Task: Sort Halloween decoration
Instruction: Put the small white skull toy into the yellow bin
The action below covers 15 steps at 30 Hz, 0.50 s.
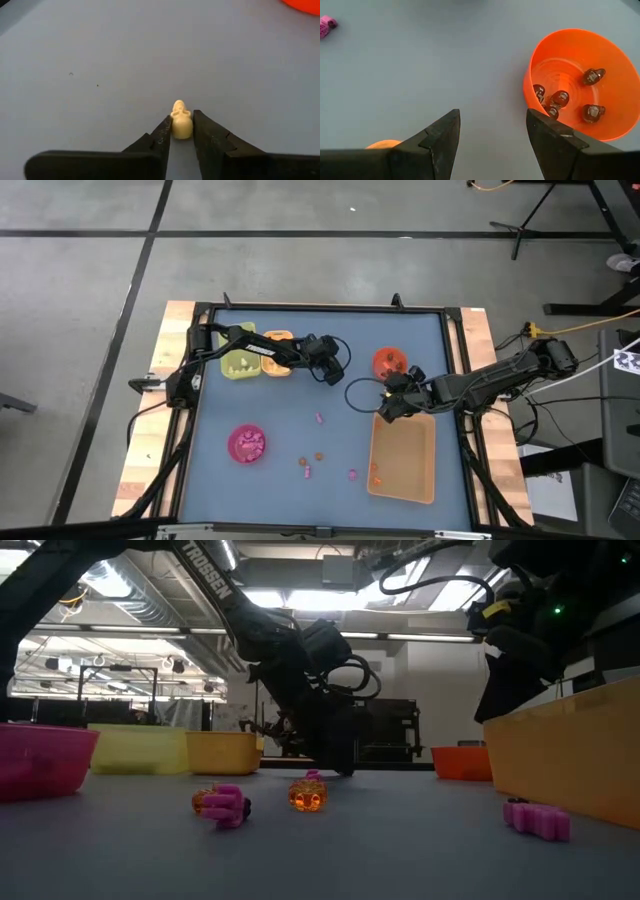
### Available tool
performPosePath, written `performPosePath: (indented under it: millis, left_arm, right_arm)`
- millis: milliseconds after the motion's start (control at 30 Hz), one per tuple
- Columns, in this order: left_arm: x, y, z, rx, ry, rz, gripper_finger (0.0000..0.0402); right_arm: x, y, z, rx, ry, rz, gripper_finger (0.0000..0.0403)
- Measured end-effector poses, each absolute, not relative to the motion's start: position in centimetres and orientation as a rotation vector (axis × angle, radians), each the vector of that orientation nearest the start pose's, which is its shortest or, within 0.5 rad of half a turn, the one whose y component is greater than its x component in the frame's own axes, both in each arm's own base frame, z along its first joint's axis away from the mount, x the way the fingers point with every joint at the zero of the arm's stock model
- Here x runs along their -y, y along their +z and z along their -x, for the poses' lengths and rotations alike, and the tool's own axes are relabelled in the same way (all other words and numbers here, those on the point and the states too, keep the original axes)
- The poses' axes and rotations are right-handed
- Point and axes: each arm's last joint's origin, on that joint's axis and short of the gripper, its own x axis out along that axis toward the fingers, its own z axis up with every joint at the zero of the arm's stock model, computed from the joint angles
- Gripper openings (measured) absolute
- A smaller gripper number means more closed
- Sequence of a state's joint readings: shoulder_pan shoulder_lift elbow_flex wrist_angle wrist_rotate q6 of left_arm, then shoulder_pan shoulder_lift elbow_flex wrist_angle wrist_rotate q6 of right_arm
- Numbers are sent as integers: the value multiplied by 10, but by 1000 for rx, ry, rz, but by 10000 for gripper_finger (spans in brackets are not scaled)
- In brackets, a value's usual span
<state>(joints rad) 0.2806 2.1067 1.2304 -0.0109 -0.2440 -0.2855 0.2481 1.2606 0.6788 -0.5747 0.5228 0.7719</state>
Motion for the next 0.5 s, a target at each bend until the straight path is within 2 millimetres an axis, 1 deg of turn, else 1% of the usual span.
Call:
performPosePath:
  millis: [233,500]
  left_arm:
    - [-123,106,-400,-823,612,269,38]
    - [-123,106,-400,-823,612,269,37]
  right_arm:
    - [-39,185,-211,-899,-626,-257,225]
    - [-39,185,-211,-899,-626,-257,225]
